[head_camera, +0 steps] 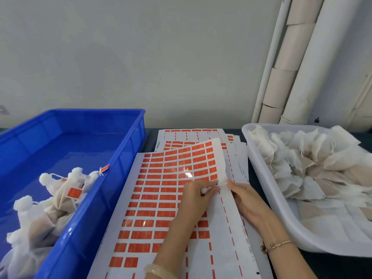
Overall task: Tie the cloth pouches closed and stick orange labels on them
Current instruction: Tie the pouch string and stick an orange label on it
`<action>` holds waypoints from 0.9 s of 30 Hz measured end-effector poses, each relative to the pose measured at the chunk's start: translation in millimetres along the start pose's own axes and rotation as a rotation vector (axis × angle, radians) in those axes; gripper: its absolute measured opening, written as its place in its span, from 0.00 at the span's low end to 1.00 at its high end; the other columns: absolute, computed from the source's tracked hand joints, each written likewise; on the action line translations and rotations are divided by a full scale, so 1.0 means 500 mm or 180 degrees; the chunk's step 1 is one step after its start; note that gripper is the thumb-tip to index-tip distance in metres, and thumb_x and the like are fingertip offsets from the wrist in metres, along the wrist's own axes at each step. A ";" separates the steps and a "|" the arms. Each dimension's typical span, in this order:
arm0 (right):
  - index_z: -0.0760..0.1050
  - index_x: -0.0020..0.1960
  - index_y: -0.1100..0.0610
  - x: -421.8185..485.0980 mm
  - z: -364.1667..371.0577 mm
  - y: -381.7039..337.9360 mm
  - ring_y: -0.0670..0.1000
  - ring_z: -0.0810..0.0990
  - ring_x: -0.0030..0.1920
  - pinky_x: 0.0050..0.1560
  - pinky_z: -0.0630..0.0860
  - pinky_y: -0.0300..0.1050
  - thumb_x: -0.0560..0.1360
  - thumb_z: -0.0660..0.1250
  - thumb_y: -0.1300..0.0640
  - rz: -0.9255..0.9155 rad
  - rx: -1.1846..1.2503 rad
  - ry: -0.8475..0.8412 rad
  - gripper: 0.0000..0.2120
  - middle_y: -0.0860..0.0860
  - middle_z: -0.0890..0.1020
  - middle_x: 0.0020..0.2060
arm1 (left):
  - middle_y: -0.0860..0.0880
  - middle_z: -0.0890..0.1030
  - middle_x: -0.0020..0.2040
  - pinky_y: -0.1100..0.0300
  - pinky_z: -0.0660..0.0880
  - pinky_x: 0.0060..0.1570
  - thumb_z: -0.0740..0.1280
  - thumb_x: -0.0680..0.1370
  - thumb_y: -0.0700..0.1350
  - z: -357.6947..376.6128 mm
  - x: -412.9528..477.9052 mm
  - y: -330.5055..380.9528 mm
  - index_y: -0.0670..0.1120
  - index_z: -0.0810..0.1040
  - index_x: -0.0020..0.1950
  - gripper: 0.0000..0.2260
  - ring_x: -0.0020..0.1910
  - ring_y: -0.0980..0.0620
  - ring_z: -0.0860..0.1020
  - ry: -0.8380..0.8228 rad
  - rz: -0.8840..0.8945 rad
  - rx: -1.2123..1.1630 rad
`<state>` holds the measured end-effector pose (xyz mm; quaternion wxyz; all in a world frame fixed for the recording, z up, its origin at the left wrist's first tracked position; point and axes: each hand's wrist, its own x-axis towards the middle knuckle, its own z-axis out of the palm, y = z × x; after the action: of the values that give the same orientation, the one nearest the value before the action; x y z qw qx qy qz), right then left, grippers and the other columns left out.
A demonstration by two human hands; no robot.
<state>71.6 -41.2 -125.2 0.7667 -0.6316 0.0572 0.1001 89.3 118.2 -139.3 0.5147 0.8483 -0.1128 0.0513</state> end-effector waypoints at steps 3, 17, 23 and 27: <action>0.82 0.54 0.62 0.000 0.001 0.002 0.58 0.83 0.53 0.54 0.79 0.50 0.79 0.62 0.53 -0.0010 -0.0056 0.0036 0.15 0.59 0.84 0.52 | 0.56 0.81 0.57 0.79 0.71 0.41 0.67 0.77 0.50 0.002 -0.001 0.000 0.51 0.80 0.60 0.13 0.44 0.61 0.80 0.0046 0.0052 0.0219; 0.81 0.55 0.59 -0.003 0.008 -0.004 0.57 0.84 0.51 0.52 0.80 0.51 0.80 0.62 0.53 0.0048 0.0076 0.0106 0.13 0.56 0.84 0.51 | 0.56 0.80 0.58 0.83 0.63 0.41 0.65 0.78 0.52 0.006 0.001 -0.002 0.53 0.79 0.61 0.13 0.48 0.59 0.79 0.0214 0.0266 0.0715; 0.81 0.53 0.58 -0.006 0.015 -0.004 0.54 0.85 0.47 0.47 0.81 0.48 0.80 0.61 0.52 -0.0029 -0.0139 0.0150 0.13 0.53 0.86 0.47 | 0.58 0.80 0.49 0.78 0.70 0.35 0.66 0.78 0.51 0.004 0.002 0.007 0.53 0.79 0.56 0.09 0.34 0.61 0.76 0.0360 0.0112 0.0448; 0.75 0.40 0.60 -0.005 0.024 0.006 0.47 0.77 0.29 0.34 0.72 0.39 0.80 0.60 0.48 -0.0287 -0.0961 0.0576 0.18 0.53 0.80 0.32 | 0.65 0.78 0.41 0.77 0.73 0.37 0.69 0.76 0.48 -0.012 0.003 0.011 0.51 0.80 0.51 0.05 0.39 0.65 0.78 0.0891 -0.0107 -0.0256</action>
<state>68.2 -29.1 -125.2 0.6586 -0.7479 0.0819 0.0158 89.5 121.0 -131.4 0.5598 0.8134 -0.0276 0.1559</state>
